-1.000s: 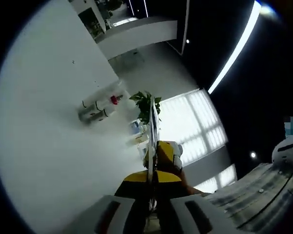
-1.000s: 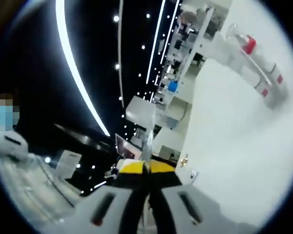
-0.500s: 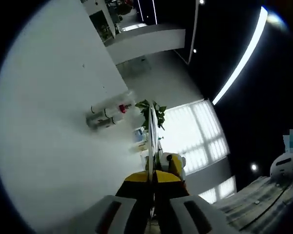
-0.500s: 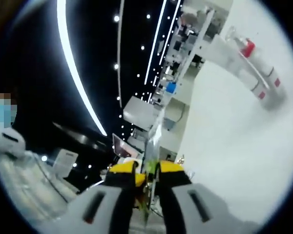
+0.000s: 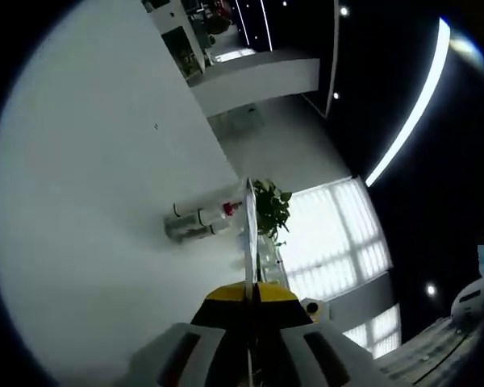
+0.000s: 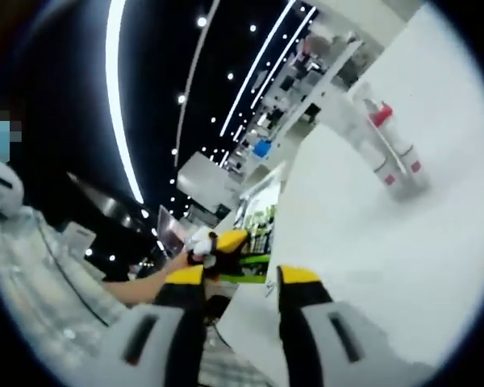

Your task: Arrange the skincare products in the storage area until every visible bottle or jar stands upright without overlapping.

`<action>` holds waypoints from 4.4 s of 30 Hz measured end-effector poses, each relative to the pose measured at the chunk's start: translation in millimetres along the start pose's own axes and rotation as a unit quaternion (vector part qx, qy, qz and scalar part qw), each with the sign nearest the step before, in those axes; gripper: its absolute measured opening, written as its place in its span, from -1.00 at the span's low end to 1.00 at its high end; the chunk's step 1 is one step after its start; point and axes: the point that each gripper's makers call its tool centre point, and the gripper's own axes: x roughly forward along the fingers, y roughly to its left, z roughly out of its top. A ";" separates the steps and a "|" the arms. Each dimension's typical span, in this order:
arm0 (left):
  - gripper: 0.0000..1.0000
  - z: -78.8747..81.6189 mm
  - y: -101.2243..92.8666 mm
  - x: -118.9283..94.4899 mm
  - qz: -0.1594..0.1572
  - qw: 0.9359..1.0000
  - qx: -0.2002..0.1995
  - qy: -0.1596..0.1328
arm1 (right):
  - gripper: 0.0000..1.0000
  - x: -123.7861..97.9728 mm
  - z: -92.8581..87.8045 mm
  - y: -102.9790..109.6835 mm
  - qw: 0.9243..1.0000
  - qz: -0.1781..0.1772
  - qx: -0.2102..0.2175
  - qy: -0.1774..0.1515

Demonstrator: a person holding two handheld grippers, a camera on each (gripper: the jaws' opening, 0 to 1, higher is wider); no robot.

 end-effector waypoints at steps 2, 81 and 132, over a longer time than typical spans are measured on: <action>-0.97 4.5 7.6 7.9 0.009 1.000 0.003 0.006 | -0.24 -8.5 -2.7 -8.9 0.999 -0.032 -0.016 0.008; -0.27 56.9 148.2 100.1 0.319 0.941 0.051 0.100 | -0.04 -103.5 -47.6 -49.2 0.986 -0.166 -0.016 0.021; -0.93 70.0 115.7 -114.4 0.374 0.870 0.320 -0.042 | -0.12 1.2 -55.7 -22.4 0.991 -0.037 -0.056 0.117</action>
